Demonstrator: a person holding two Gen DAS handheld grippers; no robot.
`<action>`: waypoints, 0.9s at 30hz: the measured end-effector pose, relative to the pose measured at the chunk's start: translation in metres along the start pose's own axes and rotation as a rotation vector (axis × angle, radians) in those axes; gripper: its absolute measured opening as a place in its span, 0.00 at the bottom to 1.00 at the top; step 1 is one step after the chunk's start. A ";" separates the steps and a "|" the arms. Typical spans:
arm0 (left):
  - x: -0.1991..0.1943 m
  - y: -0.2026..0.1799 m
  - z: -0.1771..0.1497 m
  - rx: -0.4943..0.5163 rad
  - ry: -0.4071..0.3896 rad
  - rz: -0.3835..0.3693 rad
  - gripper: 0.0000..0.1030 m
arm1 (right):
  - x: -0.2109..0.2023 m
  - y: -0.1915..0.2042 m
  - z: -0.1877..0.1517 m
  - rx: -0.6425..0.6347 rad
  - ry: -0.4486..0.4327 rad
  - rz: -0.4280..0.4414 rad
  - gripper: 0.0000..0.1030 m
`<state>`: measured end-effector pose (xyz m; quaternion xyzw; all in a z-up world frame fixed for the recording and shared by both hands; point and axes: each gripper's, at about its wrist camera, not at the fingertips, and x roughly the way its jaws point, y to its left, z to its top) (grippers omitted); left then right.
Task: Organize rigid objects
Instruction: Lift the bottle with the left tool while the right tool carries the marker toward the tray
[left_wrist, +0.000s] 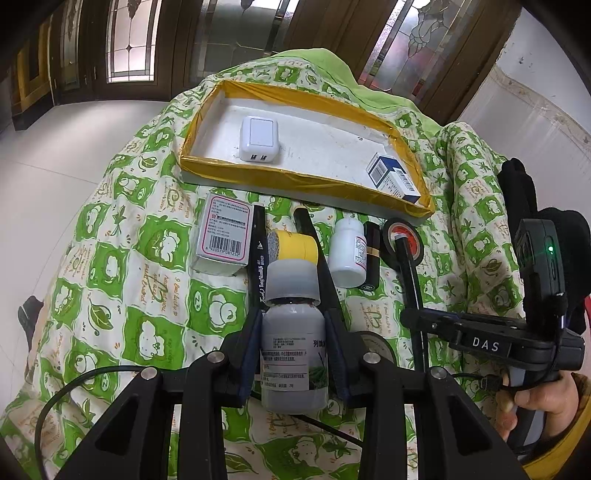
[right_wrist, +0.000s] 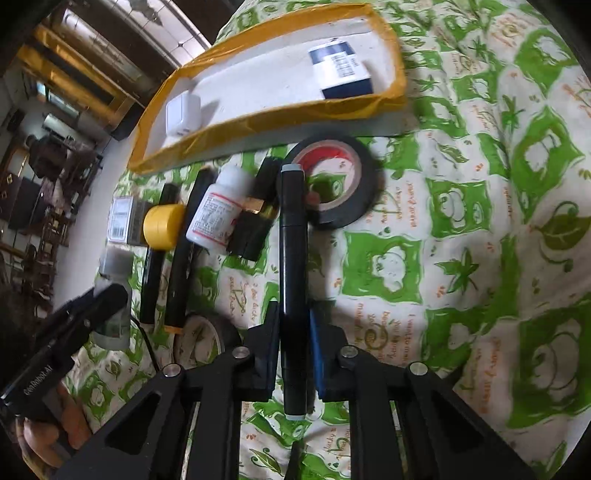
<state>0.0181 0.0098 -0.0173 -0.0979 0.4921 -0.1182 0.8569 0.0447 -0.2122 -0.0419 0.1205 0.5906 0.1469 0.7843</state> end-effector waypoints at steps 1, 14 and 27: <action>0.000 0.000 0.000 0.000 0.001 0.000 0.35 | 0.000 -0.001 0.000 0.007 0.001 0.007 0.14; -0.004 -0.001 0.000 0.003 -0.018 0.002 0.35 | -0.008 0.002 0.010 -0.022 -0.052 0.020 0.14; -0.006 -0.001 0.000 0.001 -0.024 0.004 0.35 | -0.025 0.015 0.011 -0.066 -0.111 0.037 0.14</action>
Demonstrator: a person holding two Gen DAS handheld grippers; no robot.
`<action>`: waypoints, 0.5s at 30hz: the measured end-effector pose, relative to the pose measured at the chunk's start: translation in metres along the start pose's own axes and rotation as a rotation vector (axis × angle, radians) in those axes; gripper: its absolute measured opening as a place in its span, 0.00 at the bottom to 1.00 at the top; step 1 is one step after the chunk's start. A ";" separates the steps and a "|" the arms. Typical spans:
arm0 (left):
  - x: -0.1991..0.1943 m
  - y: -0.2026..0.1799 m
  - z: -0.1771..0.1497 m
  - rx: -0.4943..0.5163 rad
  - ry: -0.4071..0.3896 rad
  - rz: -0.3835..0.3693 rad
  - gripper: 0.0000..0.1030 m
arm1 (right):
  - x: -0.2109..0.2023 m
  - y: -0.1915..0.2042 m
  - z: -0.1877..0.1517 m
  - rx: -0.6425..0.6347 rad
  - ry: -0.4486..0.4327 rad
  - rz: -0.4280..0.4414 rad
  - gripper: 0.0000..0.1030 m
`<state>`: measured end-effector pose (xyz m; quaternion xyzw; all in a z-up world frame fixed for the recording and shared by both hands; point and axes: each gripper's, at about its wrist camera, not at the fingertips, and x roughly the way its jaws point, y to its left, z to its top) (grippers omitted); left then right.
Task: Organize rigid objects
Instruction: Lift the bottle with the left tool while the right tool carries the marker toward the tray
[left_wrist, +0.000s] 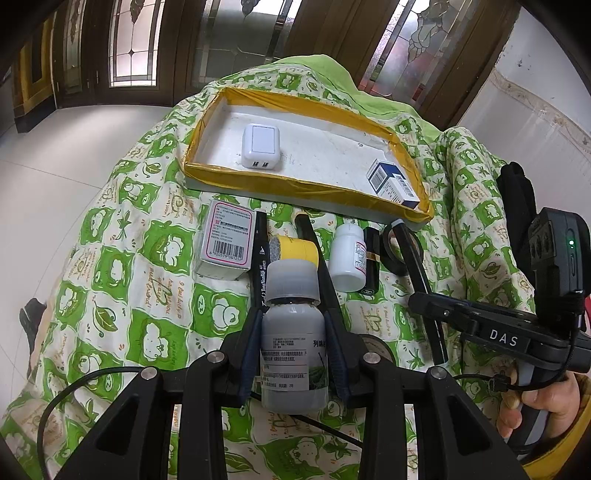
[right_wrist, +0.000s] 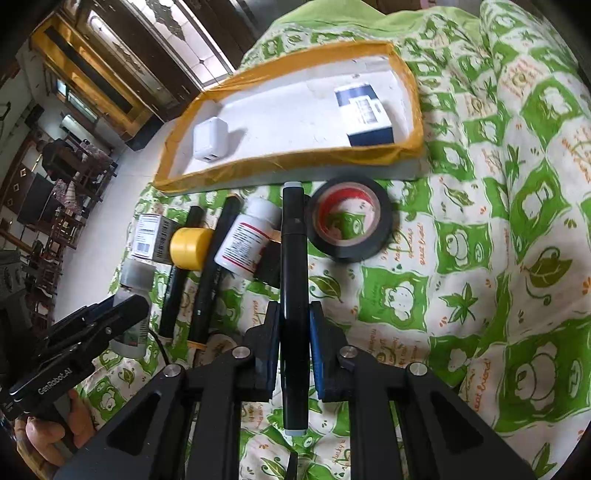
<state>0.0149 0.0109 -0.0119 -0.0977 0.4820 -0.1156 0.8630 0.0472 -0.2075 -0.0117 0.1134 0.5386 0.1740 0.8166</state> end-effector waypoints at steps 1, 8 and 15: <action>0.000 0.000 0.000 0.000 0.000 0.000 0.35 | -0.002 0.001 0.001 -0.005 -0.006 0.003 0.14; -0.002 0.001 0.001 -0.001 -0.005 0.000 0.35 | -0.009 0.003 0.002 -0.014 -0.039 0.005 0.14; -0.004 0.000 0.001 -0.006 -0.011 -0.003 0.35 | -0.017 0.004 0.004 -0.026 -0.075 -0.009 0.14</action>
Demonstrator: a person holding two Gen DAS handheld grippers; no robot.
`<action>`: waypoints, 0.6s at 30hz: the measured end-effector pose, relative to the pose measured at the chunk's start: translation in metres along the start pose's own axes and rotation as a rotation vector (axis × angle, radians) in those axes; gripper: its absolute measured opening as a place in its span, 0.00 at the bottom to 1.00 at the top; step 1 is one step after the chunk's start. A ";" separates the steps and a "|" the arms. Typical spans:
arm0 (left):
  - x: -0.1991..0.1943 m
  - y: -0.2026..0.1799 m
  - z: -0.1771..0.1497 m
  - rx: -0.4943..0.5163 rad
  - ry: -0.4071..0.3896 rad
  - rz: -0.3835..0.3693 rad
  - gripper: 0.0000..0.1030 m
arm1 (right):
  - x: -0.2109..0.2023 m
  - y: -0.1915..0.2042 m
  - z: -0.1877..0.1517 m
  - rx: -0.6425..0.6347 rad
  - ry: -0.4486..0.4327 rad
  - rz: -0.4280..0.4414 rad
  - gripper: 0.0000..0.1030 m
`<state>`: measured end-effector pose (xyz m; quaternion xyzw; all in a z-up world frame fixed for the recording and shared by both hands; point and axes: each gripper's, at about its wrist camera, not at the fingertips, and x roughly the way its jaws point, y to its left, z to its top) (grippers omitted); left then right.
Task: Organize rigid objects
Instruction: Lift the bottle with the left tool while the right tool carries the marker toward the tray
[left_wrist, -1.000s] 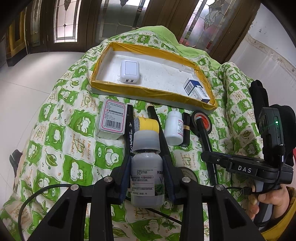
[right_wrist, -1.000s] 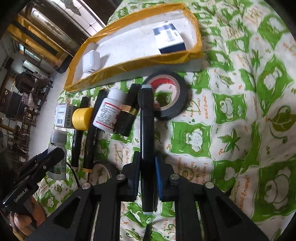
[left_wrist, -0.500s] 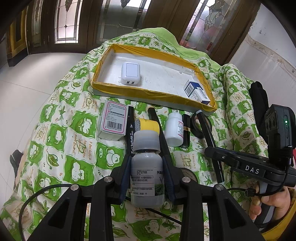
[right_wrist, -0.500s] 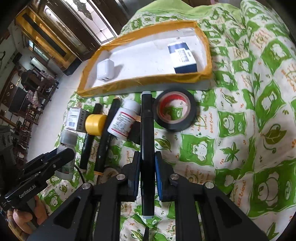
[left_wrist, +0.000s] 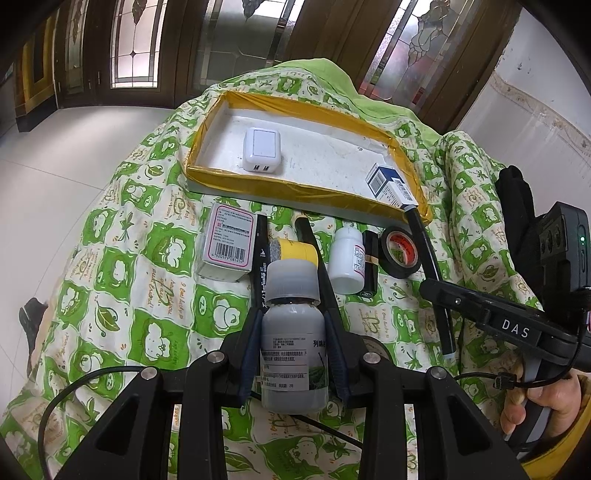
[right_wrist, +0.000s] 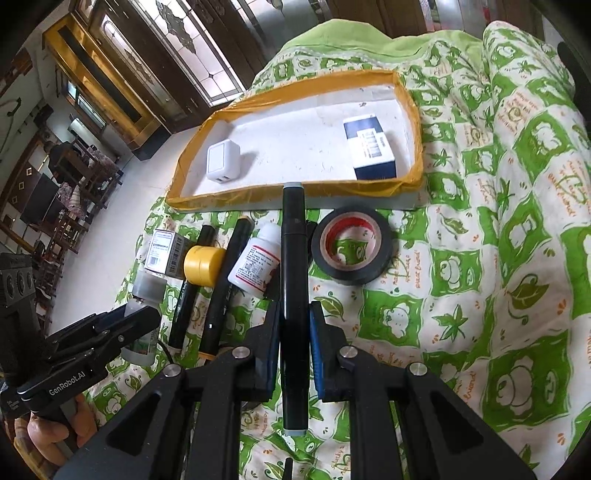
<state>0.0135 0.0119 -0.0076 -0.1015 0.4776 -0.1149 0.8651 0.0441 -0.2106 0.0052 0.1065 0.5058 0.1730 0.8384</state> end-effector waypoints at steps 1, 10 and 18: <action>0.000 0.000 0.000 -0.001 0.000 0.000 0.35 | -0.001 0.000 0.000 -0.004 -0.006 -0.007 0.14; -0.001 0.000 0.002 -0.007 0.001 -0.007 0.35 | -0.008 -0.001 0.005 -0.011 -0.035 -0.018 0.14; -0.005 -0.002 0.007 -0.013 -0.003 -0.029 0.35 | -0.012 -0.004 0.008 -0.010 -0.050 -0.024 0.14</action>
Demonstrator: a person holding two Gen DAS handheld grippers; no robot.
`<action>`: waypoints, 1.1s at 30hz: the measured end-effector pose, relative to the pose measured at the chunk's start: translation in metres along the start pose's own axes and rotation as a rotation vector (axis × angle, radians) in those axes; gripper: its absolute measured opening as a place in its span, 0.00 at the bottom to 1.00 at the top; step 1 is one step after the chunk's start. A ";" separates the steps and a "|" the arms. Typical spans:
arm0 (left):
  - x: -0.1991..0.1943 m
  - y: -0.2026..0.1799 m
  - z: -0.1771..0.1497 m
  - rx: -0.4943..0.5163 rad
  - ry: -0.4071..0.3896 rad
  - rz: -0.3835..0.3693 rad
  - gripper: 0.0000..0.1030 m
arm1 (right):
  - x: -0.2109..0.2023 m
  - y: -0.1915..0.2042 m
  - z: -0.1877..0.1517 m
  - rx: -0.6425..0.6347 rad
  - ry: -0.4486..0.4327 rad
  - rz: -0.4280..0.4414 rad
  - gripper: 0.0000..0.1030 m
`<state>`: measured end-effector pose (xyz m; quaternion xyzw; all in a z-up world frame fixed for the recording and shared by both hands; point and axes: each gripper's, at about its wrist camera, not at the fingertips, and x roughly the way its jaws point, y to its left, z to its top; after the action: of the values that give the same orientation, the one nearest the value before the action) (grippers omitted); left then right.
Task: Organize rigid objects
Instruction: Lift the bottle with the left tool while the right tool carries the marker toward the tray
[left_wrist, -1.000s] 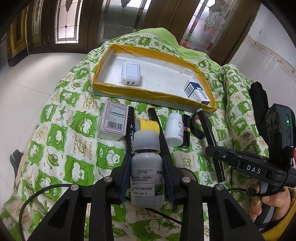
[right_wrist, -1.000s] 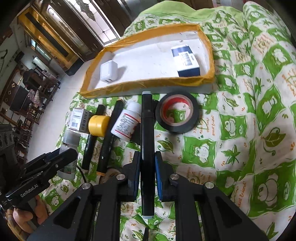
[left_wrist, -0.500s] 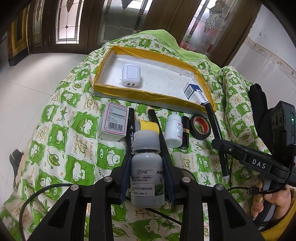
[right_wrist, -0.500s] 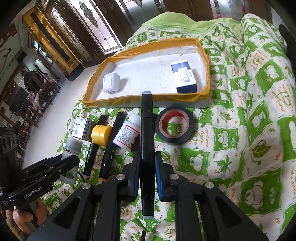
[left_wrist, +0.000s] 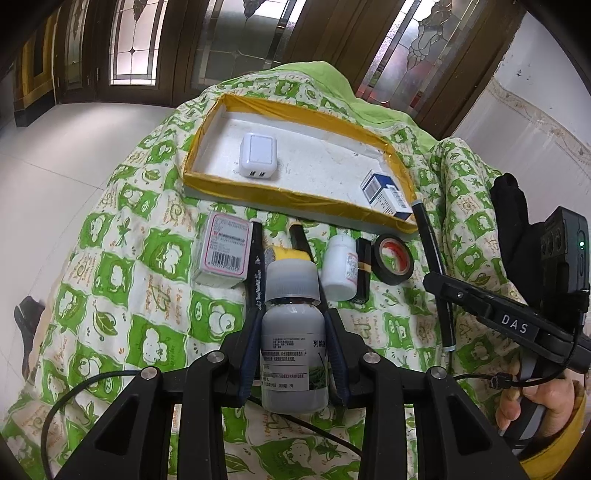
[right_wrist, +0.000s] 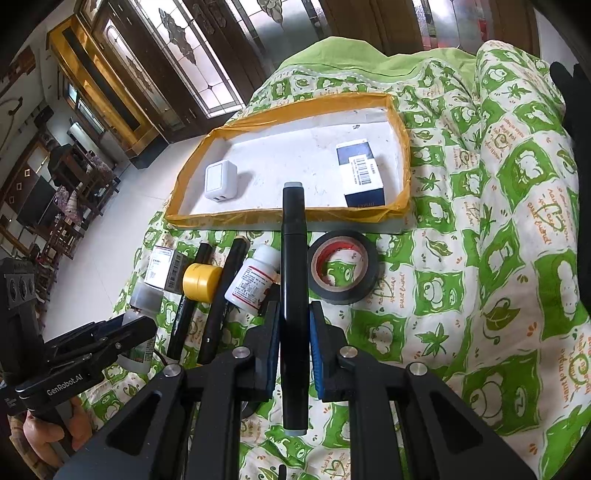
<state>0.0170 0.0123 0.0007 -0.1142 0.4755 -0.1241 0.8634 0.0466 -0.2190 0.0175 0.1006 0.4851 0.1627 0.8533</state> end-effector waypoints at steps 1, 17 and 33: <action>-0.001 -0.001 0.002 0.001 -0.003 -0.007 0.35 | 0.000 0.000 0.000 0.002 -0.001 0.001 0.14; 0.002 -0.027 0.042 0.070 -0.023 -0.017 0.35 | -0.004 -0.008 0.014 0.029 -0.016 0.011 0.14; 0.025 -0.037 0.095 0.062 -0.010 -0.045 0.35 | 0.012 -0.014 0.046 0.059 0.004 0.052 0.14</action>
<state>0.1065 -0.0227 0.0418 -0.0987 0.4645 -0.1578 0.8658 0.0946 -0.2279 0.0267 0.1382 0.4888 0.1708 0.8443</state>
